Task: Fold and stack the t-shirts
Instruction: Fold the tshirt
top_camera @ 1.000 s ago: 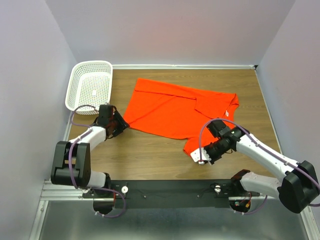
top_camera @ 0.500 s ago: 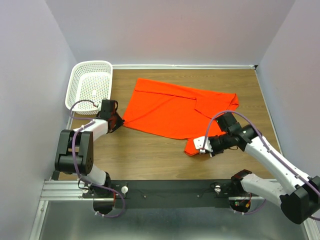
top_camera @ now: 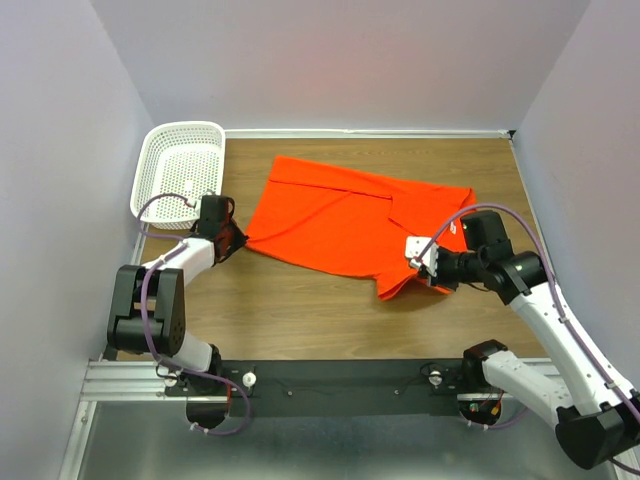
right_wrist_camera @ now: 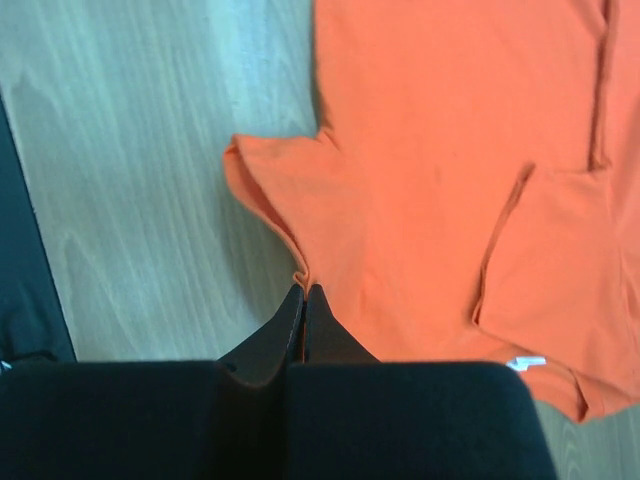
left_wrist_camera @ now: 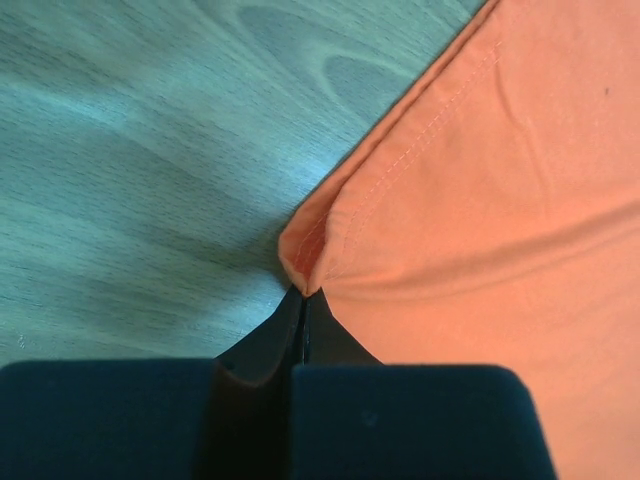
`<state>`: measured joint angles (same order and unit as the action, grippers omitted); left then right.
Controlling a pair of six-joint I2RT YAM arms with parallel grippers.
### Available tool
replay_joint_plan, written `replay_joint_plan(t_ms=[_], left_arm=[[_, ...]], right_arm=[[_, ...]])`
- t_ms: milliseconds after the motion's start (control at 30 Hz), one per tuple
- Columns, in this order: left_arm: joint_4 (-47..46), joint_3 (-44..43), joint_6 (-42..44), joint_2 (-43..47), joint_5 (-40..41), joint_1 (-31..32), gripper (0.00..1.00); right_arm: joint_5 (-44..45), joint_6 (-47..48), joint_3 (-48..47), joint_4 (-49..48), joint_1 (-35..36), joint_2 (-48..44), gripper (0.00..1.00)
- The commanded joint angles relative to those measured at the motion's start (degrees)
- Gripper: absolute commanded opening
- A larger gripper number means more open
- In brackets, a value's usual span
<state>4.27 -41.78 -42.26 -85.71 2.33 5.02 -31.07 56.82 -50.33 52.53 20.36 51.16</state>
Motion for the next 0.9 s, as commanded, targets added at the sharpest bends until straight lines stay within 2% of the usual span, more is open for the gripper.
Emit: replay_joint_plan(t_ms=[0, 300, 433, 867], left_arm=[[-0.3, -1.5, 1.4, 2.2, 0.1, 0.2, 0.0], [0.5, -3.3, 1.4, 2.7, 0.8, 0.2, 0.0], [0.6, -4.4, 1.0, 2.6, 1.0, 0.1, 0.0], [1.8, -8.6, 0.5, -0.2, 1.4, 0.1, 0.0]], right_arm=[[3.9, -6.4, -2.8, -3.7, -1.3, -1.4, 0.01], [10.3, -11.2, -4.5, -6.9, -3.0, -2.5, 0.01], [15.8, -12.9, -4.4, -8.1, -3.5, -2.4, 0.01], [21.0, -17.3, -3.5, -16.4, -6.6, -0.2, 0.01]])
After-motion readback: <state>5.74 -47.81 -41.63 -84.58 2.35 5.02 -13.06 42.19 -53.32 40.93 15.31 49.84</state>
